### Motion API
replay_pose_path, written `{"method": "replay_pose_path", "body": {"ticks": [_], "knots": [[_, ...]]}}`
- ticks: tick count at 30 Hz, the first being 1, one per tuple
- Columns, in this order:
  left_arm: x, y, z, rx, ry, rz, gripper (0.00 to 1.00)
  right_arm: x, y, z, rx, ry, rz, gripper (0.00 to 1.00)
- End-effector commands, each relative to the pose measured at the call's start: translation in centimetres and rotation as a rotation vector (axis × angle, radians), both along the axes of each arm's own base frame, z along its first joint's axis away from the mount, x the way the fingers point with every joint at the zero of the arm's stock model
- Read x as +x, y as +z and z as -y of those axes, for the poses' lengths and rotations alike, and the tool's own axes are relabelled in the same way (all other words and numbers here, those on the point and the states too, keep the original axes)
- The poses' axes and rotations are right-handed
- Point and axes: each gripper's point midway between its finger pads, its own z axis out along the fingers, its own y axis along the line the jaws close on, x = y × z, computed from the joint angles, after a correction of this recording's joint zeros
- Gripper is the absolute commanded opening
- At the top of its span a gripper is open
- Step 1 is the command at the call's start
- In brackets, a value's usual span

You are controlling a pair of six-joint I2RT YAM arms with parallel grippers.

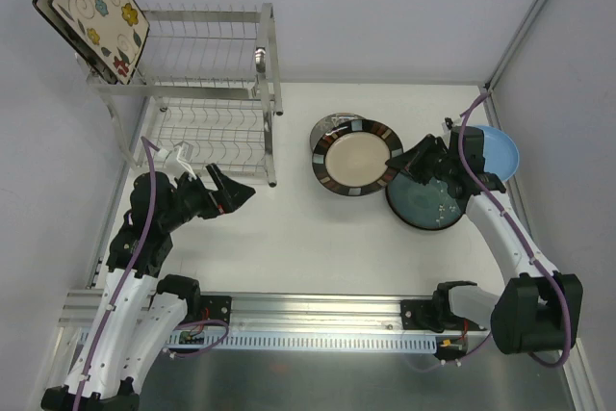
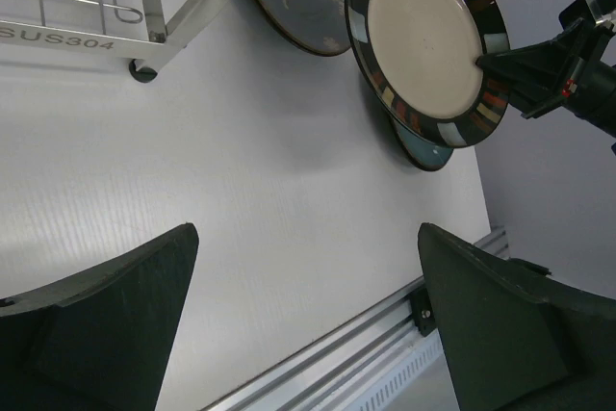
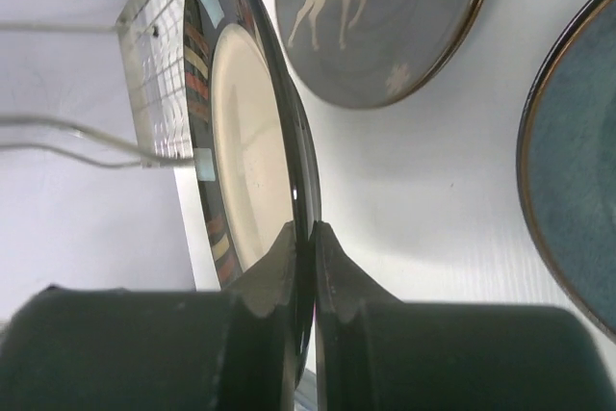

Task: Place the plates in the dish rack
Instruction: Grab a plate with the right arm, then pass the plate from the right arm to the left

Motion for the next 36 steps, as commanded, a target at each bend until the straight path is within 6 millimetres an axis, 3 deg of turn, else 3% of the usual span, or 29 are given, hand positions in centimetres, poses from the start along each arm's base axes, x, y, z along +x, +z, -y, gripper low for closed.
{"method": "replay_pose_path", "body": {"ticks": [1, 6, 16, 21, 26, 36], "knots": [[-0.4, 2.3, 1.5, -0.084, -0.063, 0.008, 0.99, -1.9, 6.3, -2.0, 0.091, 0.153, 0.216, 0.00], [-0.2, 2.7, 2.4, -0.122, -0.090, 0.004, 0.99, -4.4, 6.3, -3.4, 0.092, 0.240, 0.257, 0.00], [0.0, 2.8, 5.5, -0.129, -0.161, 0.029, 0.99, -7.9, 8.8, -7.8, 0.164, 0.447, 0.383, 0.00], [0.2, 2.2, 6.8, -0.111, -0.156, 0.020, 0.99, -8.5, 10.8, -9.7, 0.228, 0.513, 0.454, 0.01], [1.0, 1.9, 6.8, -0.126, -0.099, 0.028, 0.99, -8.5, 12.7, -10.9, 0.263, 0.563, 0.502, 0.01], [1.7, 2.2, 7.6, -0.173, -0.099, 0.038, 0.87, -8.2, 14.0, -11.6, 0.310, 0.590, 0.532, 0.01]]}}
